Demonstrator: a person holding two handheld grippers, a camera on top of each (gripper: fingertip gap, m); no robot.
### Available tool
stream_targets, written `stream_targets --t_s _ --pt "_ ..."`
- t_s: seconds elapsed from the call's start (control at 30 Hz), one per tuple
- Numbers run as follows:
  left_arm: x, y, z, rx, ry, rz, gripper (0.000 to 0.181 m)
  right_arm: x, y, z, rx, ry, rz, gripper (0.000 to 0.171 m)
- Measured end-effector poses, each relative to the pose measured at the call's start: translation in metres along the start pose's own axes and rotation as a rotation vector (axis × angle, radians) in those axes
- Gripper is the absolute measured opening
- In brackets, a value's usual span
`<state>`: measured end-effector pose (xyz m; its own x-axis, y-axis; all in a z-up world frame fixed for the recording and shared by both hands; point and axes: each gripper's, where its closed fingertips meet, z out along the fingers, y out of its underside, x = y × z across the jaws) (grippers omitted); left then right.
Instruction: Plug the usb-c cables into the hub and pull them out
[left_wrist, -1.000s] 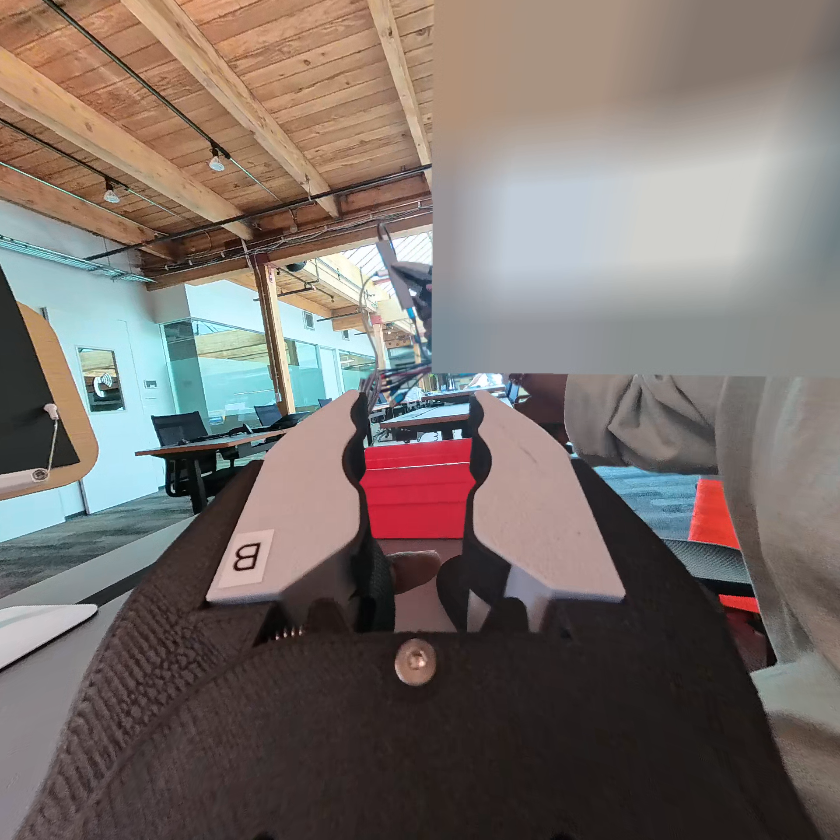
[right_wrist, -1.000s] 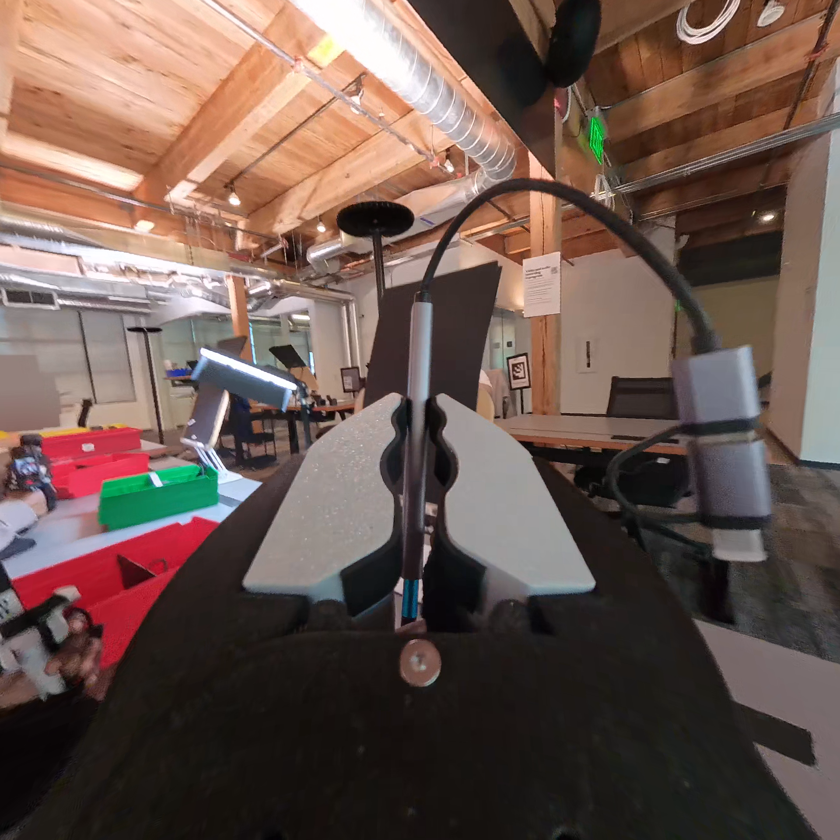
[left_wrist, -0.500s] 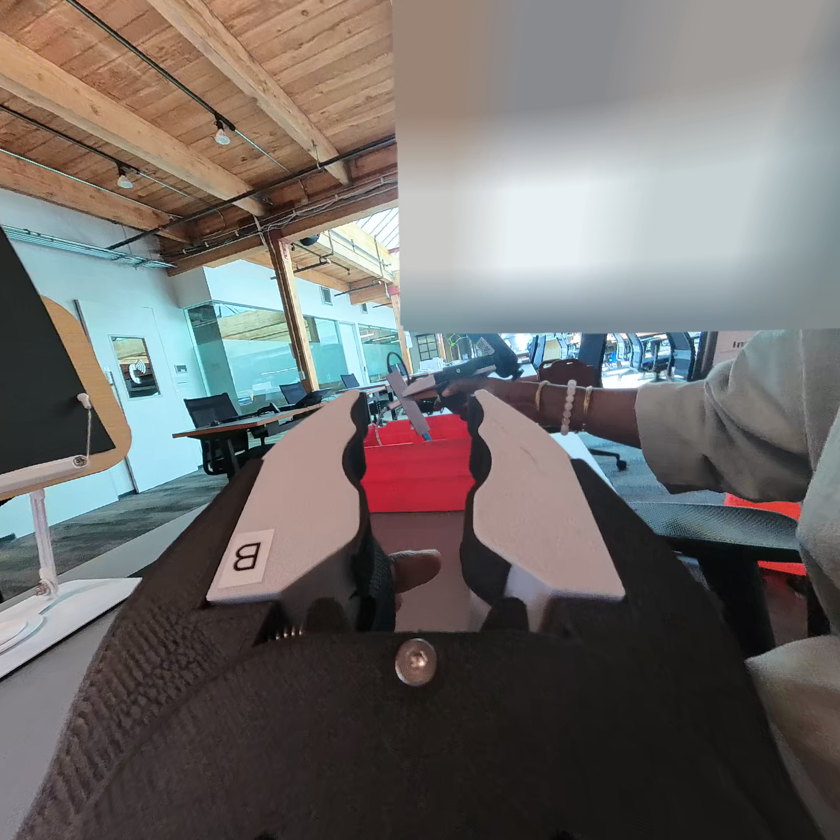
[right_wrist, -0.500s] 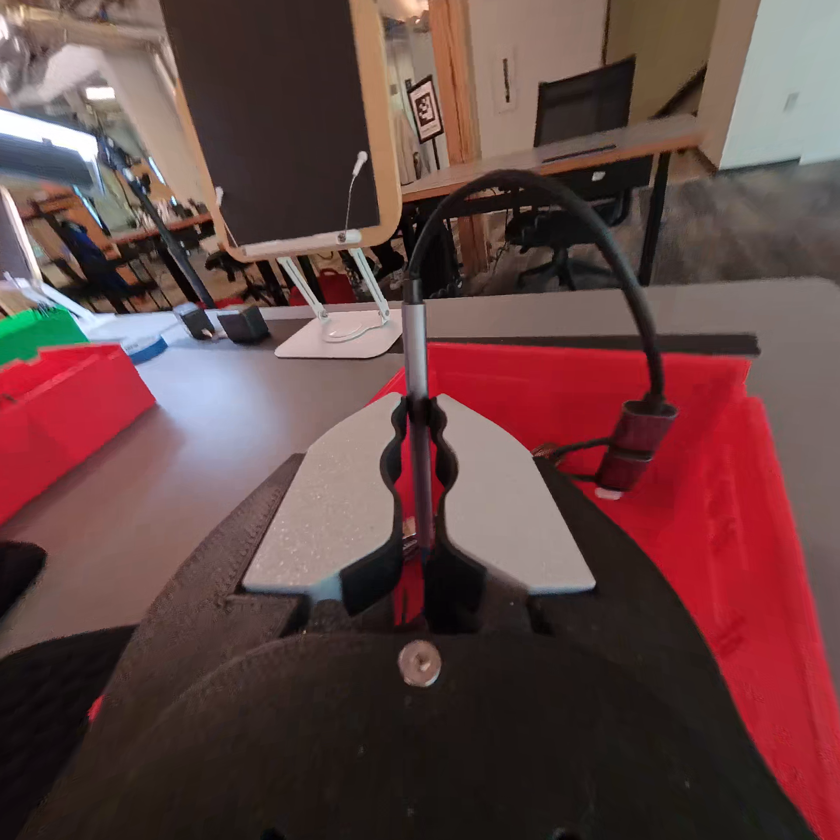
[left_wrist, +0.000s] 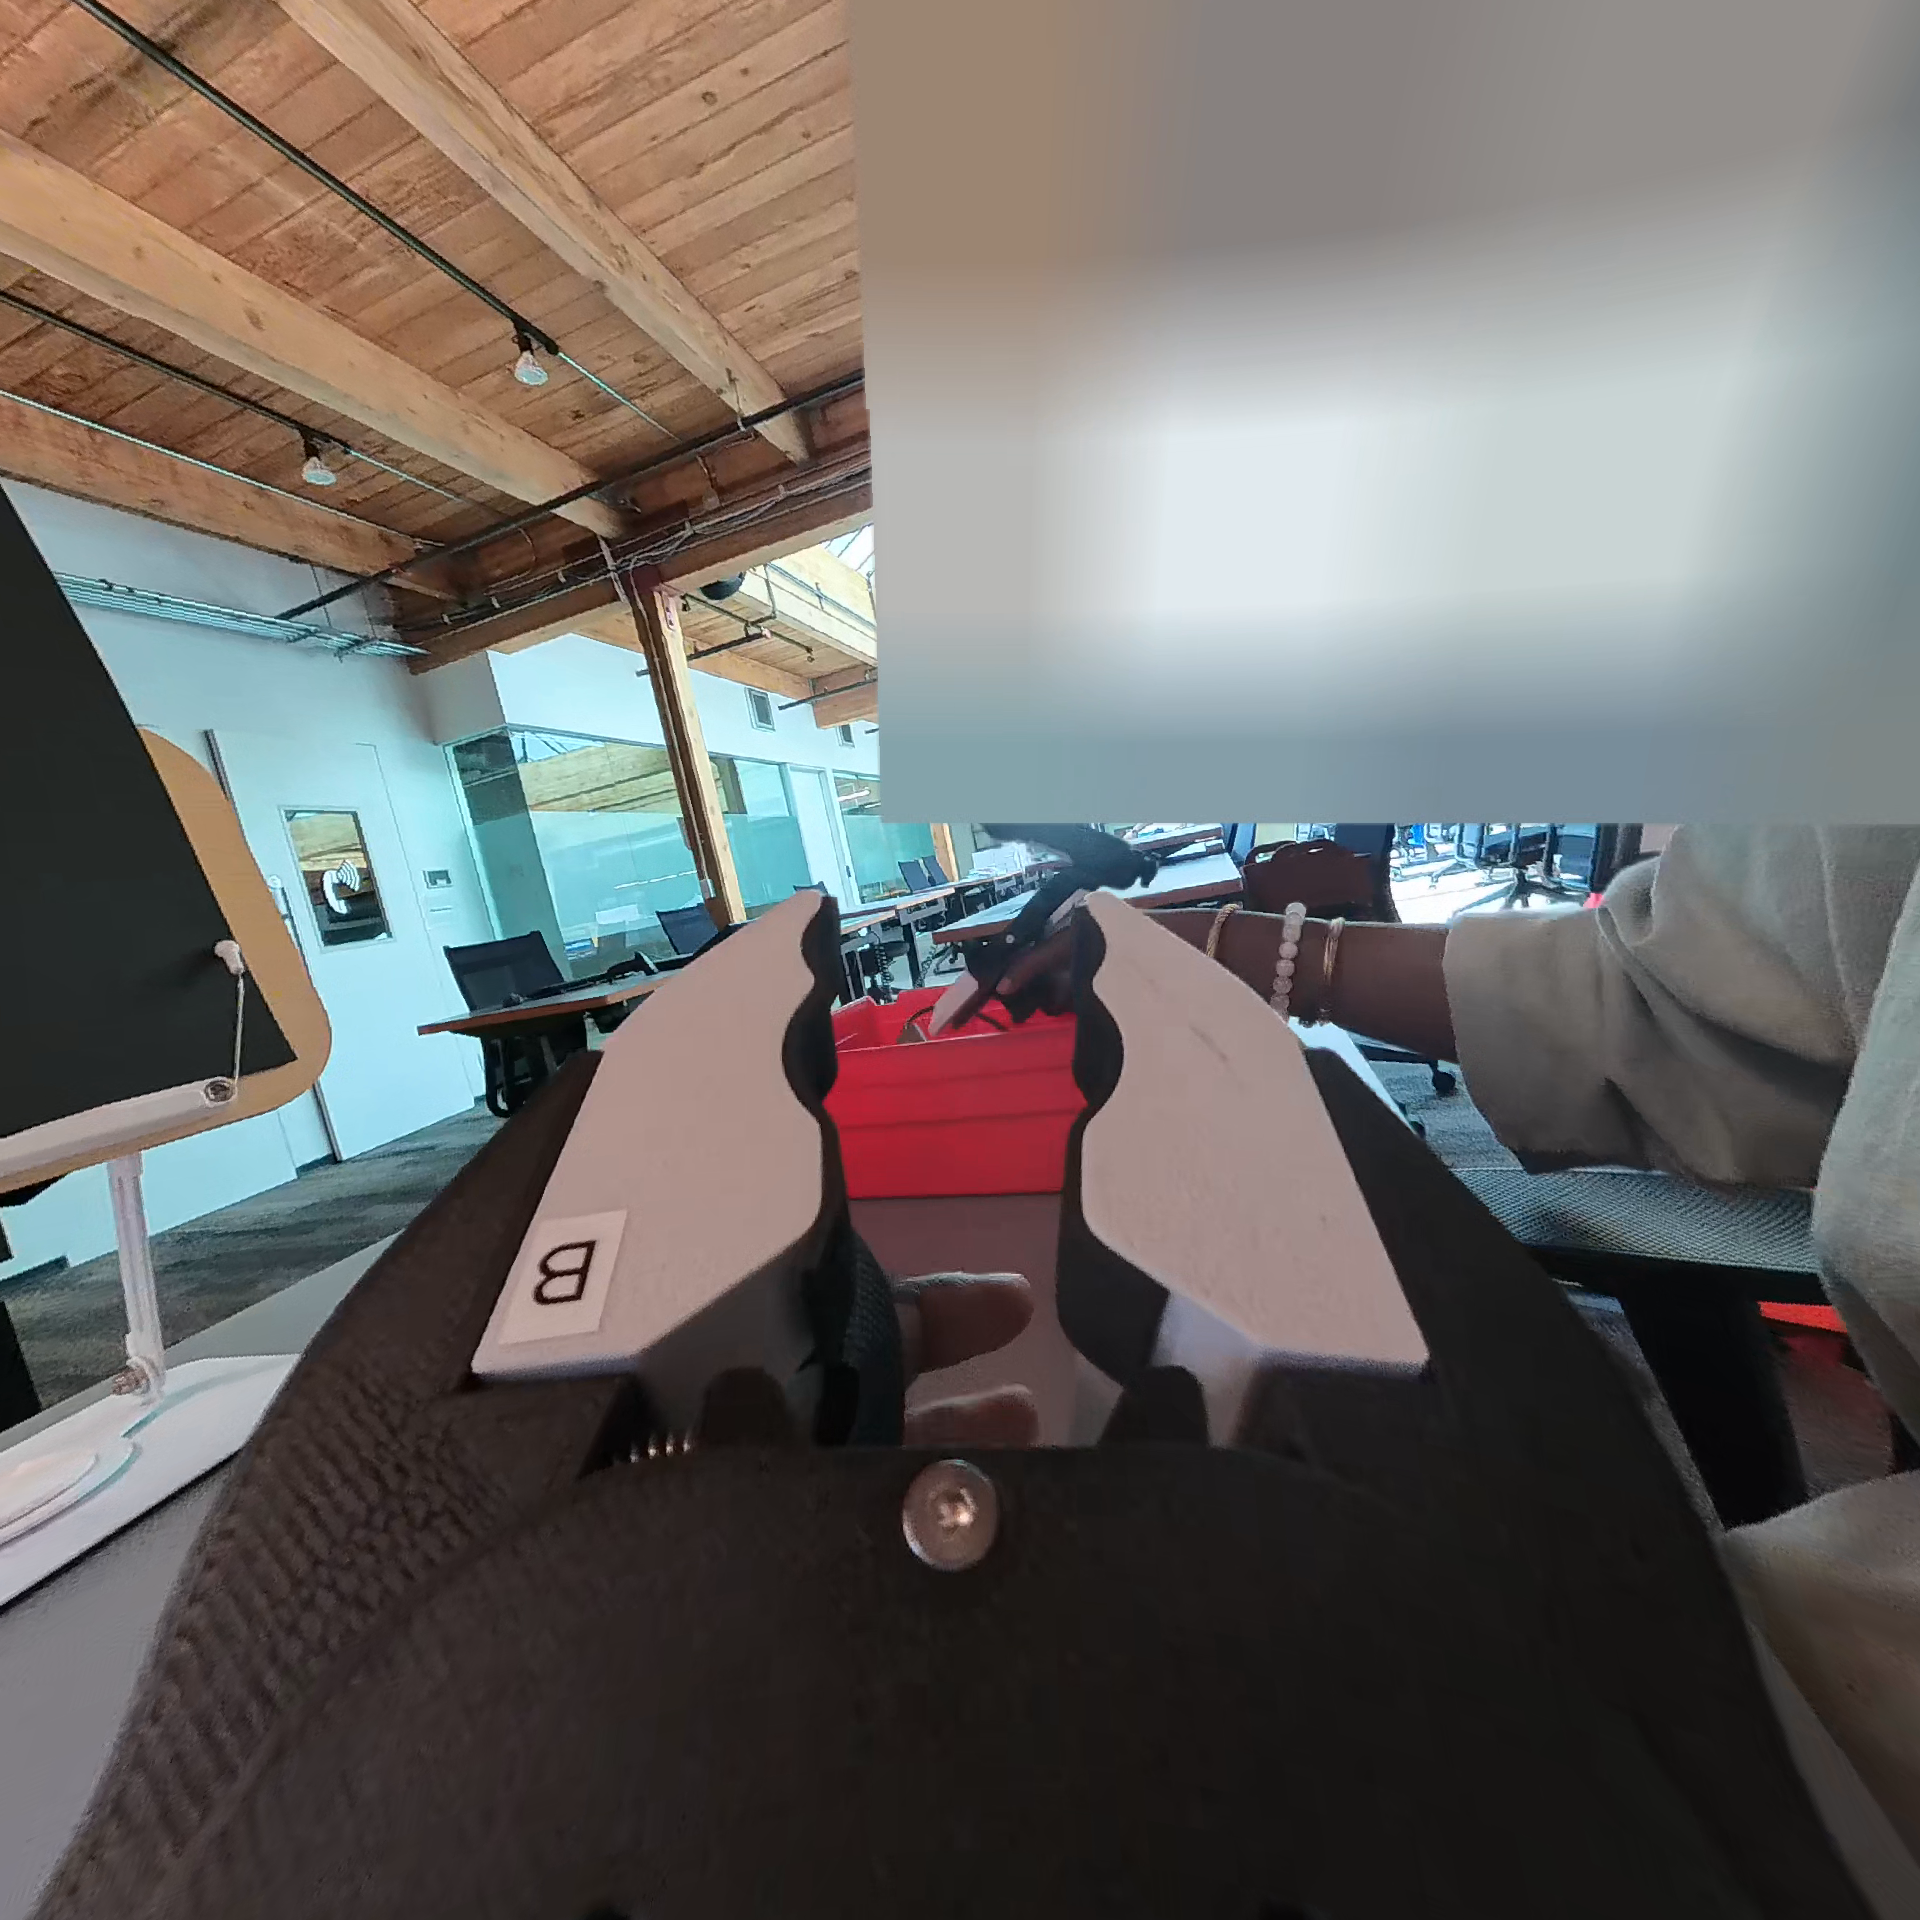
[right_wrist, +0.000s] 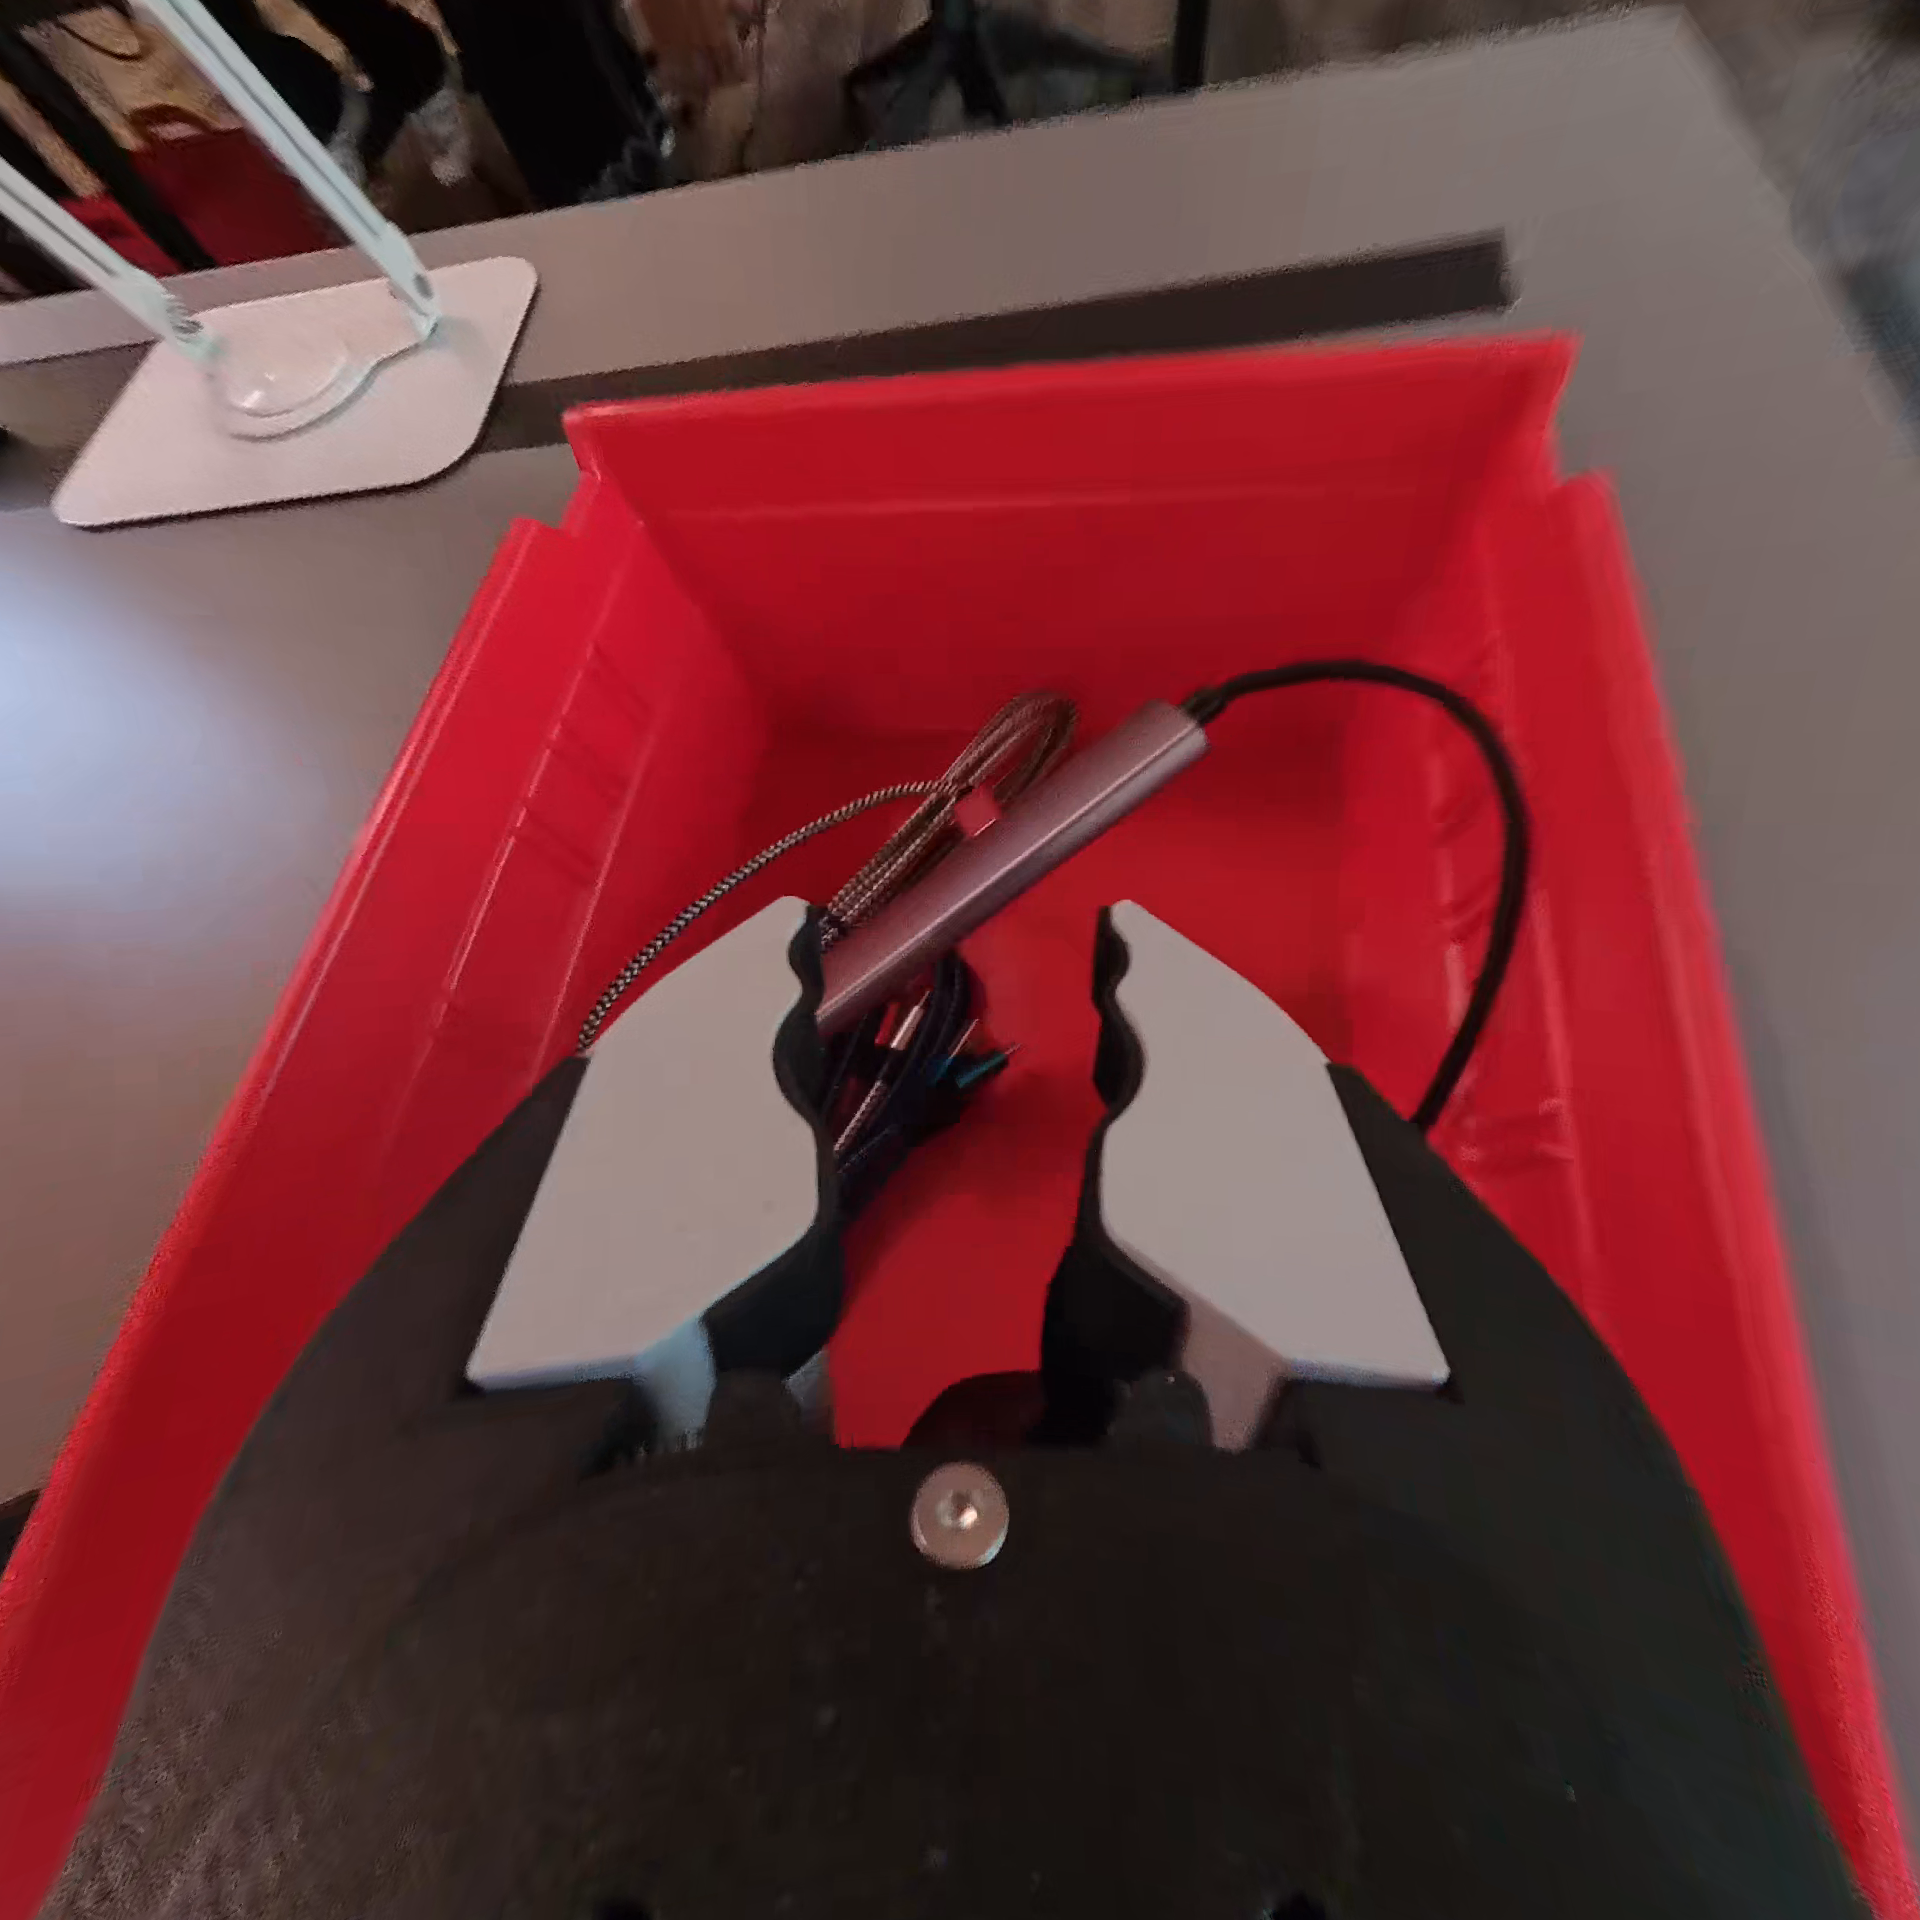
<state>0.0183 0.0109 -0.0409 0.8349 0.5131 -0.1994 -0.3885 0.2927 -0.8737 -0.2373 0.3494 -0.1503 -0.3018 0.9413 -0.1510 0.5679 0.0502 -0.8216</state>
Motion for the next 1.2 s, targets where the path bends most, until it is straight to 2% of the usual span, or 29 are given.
stream_targets --t_s 0.07,0.17,0.27,0.33,0.4,0.47,0.57,0.7,0.77,0.83,0.93,1.07,1.13,1.2 --pt "0.002 0.001 0.001 -0.003 0.007 0.006 0.042 -0.005 -0.02 -0.02 0.128 0.084 -0.073 0.055" --pt "0.006 0.006 0.003 -0.034 0.024 0.005 0.042 -0.042 -0.061 -0.077 0.465 0.09 -0.127 0.062" --pt "0.011 0.011 0.004 -0.067 0.043 0.012 0.042 -0.113 -0.085 -0.154 0.88 -0.082 -0.124 0.062" --pt "0.013 0.013 0.005 -0.094 0.047 0.018 0.042 -0.16 -0.08 -0.2 1.128 -0.238 -0.085 0.051" --pt "0.014 0.011 0.005 -0.148 0.044 0.009 0.042 -0.2 -0.06 -0.222 1.275 -0.377 -0.053 0.043" --pt "0.014 0.0 0.002 -0.207 0.04 0.01 0.042 -0.233 -0.035 -0.214 1.285 -0.451 -0.071 0.043" --pt "-0.009 -0.023 -0.015 -0.385 -0.035 0.083 0.042 -0.264 0.0 -0.175 1.167 -0.483 -0.145 0.046" --pt "-0.081 -0.053 -0.068 -0.738 -0.199 0.204 0.042 -0.279 0.034 -0.133 1.023 -0.509 -0.151 0.049" --pt "-0.126 -0.055 -0.1 -0.933 -0.267 0.302 0.042 -0.284 0.039 -0.13 0.997 -0.523 -0.161 0.053" --pt "-0.163 -0.036 -0.142 -1.182 -0.253 0.331 0.043 -0.284 0.038 -0.132 1.018 -0.504 -0.184 0.051" --pt "-0.209 0.007 -0.201 -1.461 -0.241 0.234 0.043 -0.287 0.04 -0.132 1.011 -0.521 -0.194 0.051" --pt "-0.247 0.055 -0.245 -1.65 -0.235 0.203 0.046 -0.282 0.039 -0.13 1.005 -0.526 -0.157 0.05" --pt "-0.255 0.071 -0.252 -1.685 -0.227 0.182 0.047 -0.279 0.037 -0.13 1.008 -0.534 -0.127 0.049" --pt "-0.255 0.085 -0.251 -1.69 -0.149 0.2 0.047 -0.276 0.036 -0.13 1.009 -0.546 -0.103 0.048"
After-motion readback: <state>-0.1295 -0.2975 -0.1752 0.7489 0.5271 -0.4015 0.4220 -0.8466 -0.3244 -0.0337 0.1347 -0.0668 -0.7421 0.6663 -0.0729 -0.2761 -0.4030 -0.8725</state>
